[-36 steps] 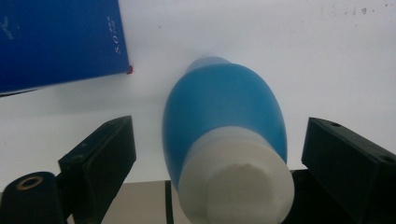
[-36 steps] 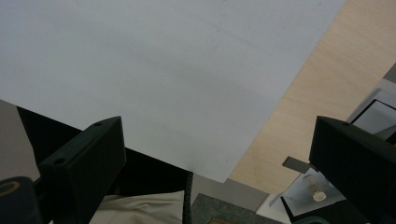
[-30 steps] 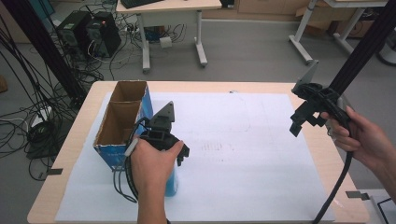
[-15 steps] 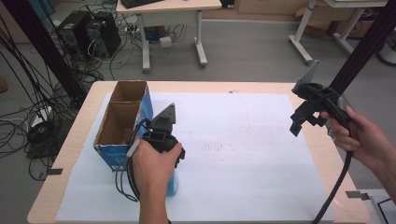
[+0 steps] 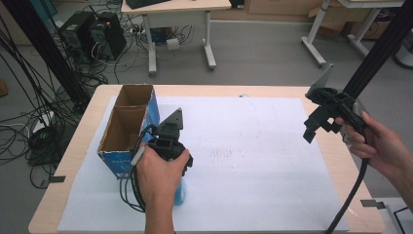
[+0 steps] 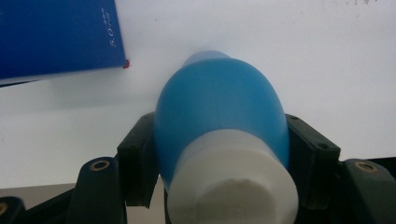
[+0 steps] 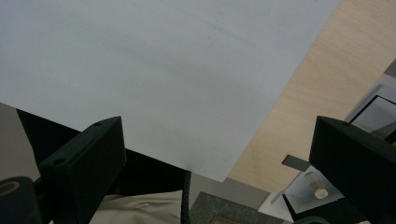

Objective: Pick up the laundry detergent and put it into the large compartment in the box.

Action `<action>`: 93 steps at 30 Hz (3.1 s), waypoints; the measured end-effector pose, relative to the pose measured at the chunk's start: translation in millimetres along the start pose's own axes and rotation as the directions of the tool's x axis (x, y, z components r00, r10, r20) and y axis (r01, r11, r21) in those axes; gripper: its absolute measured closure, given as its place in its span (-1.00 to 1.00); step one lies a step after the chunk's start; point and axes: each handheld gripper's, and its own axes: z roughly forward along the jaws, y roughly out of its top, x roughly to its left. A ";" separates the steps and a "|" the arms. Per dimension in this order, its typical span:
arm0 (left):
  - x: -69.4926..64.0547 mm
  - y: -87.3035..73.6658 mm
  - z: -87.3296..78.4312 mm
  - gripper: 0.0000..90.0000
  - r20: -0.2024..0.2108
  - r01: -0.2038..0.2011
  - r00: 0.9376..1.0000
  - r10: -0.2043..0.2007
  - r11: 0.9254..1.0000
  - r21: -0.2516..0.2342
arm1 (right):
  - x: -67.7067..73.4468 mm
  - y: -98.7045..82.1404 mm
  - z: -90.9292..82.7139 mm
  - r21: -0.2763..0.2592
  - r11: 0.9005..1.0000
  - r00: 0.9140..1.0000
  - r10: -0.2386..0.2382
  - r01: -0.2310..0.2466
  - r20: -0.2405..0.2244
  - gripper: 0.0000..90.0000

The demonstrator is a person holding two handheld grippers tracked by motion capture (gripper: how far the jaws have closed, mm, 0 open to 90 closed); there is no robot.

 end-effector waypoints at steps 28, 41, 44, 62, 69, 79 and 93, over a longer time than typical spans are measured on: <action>8.1 6.7 -149.5 -0.18 0.002 -0.006 1.000 0.006 0.990 -0.143 | -3.7 7.8 -8.2 0.017 1.000 1.000 0.015 -0.015 0.002 -0.92; 36.1 17.6 -199.9 -0.18 -0.008 0.038 0.999 -0.040 0.977 -0.209 | -6.8 1.0 -20.4 0.006 1.000 1.000 0.023 -0.023 0.004 -0.92; 45.3 22.3 -207.1 -0.18 -0.006 0.046 0.999 -0.048 0.978 -0.206 | -3.4 -0.3 -23.8 -0.003 1.000 1.000 0.024 -0.024 0.015 -0.92; 93.5 40.5 -215.7 -0.18 -0.039 0.094 0.994 -0.106 0.969 -0.230 | -0.4 6.2 -29.0 -0.008 0.999 0.999 0.033 -0.032 0.026 -0.92; 103.9 47.7 -205.2 -0.18 -0.058 0.068 0.995 -0.082 0.973 -0.223 | -3.4 9.0 -28.1 -0.005 0.999 0.999 0.041 -0.041 0.025 -0.92; 116.0 52.2 -173.7 -0.18 -0.061 0.066 0.995 -0.080 0.978 -0.198 | -2.5 8.0 -28.7 -0.008 0.999 0.999 0.038 -0.038 0.028 -0.92; 128.1 57.7 -136.4 -0.18 -0.040 0.074 0.996 -0.082 0.982 -0.176 | 1.9 5.8 -29.3 -0.009 1.000 0.999 0.029 -0.029 0.036 -0.92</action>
